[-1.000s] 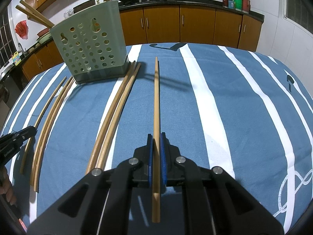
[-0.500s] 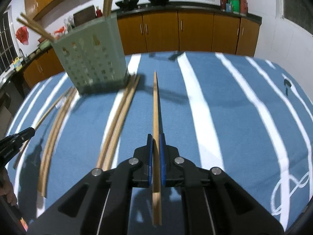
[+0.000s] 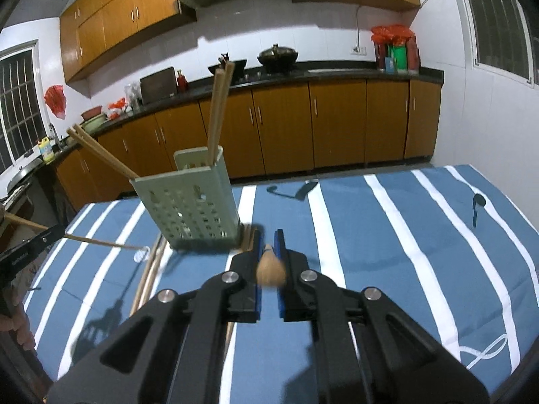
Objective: Organize utensils
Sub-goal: 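Lift the left tool's chopstick upright over the green holder while the right tool does likewise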
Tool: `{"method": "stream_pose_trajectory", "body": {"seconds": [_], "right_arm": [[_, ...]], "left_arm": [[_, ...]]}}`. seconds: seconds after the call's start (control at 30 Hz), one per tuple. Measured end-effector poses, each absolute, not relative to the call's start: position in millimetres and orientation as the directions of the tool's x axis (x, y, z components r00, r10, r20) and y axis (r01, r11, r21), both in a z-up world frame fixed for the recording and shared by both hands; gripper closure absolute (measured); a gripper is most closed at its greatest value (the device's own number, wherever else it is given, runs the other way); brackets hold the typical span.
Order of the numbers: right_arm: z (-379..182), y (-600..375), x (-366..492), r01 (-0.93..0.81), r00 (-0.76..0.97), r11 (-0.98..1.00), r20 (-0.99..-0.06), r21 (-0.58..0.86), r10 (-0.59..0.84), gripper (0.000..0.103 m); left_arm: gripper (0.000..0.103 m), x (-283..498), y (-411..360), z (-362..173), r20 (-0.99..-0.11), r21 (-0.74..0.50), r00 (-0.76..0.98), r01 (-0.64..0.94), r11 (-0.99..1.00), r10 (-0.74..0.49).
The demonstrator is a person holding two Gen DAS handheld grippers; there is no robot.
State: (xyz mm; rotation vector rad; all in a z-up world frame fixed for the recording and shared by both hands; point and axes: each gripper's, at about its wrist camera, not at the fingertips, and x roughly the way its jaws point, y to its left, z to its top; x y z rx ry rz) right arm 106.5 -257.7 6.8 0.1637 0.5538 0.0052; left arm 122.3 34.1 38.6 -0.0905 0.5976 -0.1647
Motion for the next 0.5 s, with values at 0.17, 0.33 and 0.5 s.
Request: {"method": "stream_pose_trajectory", "body": {"seconds": [0.17,0.33,0.5], "right_arm": [[24.1,-257.5,106.1,0.034,0.875,0.987,-0.481,0.159,0.048,0.095],[59.6,-265.0,98.5,0.000,0.909,0.981,-0.409,0.195,0.082,0.095],[102.0,-268.7,85.6,-0.078,0.936,0.969,-0.318,0.235,0.152,0.095]], "left_arm": [[0.096,128.8,35.5,59.3,-0.518,-0.147,0.835,0.131,0.980,-0.189],[0.096,120.6,32.6,88.6,-0.458,-0.146,0.864,0.160,0.976,-0.210],[0.096,108.9,20.0,123.9,-0.377,-0.145,0.888,0.226,0.963,-0.265]]}}
